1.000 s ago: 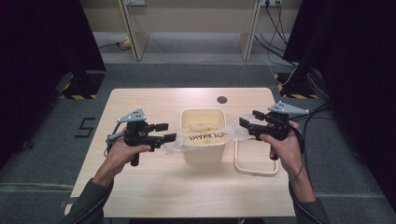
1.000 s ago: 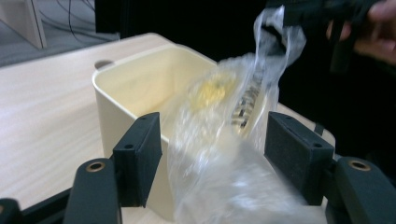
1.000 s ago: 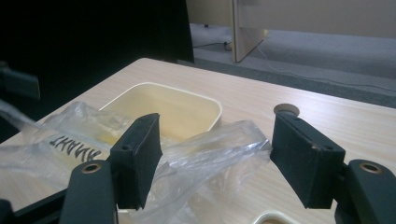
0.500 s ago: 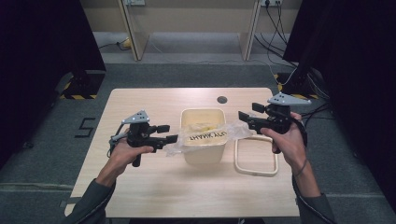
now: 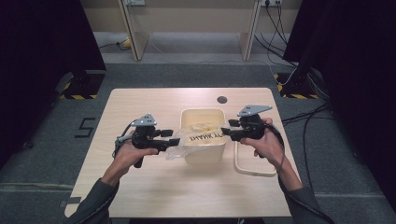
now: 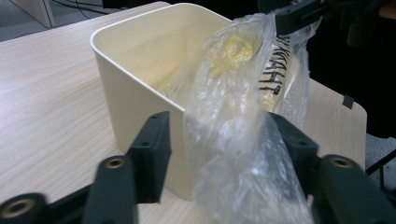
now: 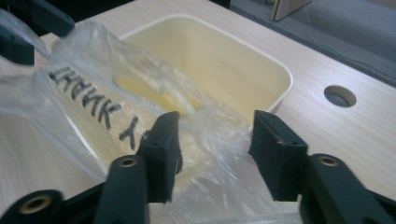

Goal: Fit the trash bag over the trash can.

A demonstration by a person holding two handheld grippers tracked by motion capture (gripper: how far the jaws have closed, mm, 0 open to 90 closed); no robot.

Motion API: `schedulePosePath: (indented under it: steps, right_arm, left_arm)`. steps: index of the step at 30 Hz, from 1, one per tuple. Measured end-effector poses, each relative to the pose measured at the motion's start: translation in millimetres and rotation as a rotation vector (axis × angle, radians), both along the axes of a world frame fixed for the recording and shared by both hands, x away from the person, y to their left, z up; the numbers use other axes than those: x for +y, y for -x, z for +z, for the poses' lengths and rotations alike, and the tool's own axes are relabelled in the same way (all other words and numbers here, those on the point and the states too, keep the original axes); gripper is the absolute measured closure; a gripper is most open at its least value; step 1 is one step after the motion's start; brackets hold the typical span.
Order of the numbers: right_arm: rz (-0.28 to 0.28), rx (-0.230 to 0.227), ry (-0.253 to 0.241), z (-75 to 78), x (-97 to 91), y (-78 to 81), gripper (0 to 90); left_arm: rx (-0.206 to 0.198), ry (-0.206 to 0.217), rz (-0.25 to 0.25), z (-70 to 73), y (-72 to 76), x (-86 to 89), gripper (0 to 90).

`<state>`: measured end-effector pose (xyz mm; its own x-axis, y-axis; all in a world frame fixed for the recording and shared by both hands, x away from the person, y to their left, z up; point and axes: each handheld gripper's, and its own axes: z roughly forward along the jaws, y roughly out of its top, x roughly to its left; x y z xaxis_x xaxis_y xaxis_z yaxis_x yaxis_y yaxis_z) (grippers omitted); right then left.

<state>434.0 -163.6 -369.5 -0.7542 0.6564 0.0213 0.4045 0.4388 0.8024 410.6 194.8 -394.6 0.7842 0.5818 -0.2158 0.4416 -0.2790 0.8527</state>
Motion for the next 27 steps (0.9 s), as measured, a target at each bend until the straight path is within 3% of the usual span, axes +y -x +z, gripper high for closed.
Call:
schedulePosePath:
  steps: [3,8,14,20,27]
  right_arm:
    - [-0.016,0.006,-0.025,-5.2,-7.5,-1.8,65.3]
    - [-0.035,-0.011,-0.073,-4.0,-12.2,-7.3,74.3]
    - [-0.054,-0.012,-0.088,-6.5,-14.7,-20.1,80.4]
    - [-0.102,0.001,-0.094,-13.3,-10.7,-40.9,80.5]
    - [-0.136,0.011,-0.106,-22.3,-8.4,-58.3,78.2]
  left_arm:
    - [-0.022,-0.002,-0.001,-1.4,-3.6,1.4,66.9]
    - [-0.041,-0.023,0.023,-7.6,-10.7,-2.1,78.3]
    - [-0.045,0.002,0.092,-13.0,-29.0,4.4,80.8]
    - [-0.054,0.007,0.155,-16.2,-55.8,2.8,81.2]
    - [-0.037,0.034,0.197,-24.1,-82.3,0.4,81.5]
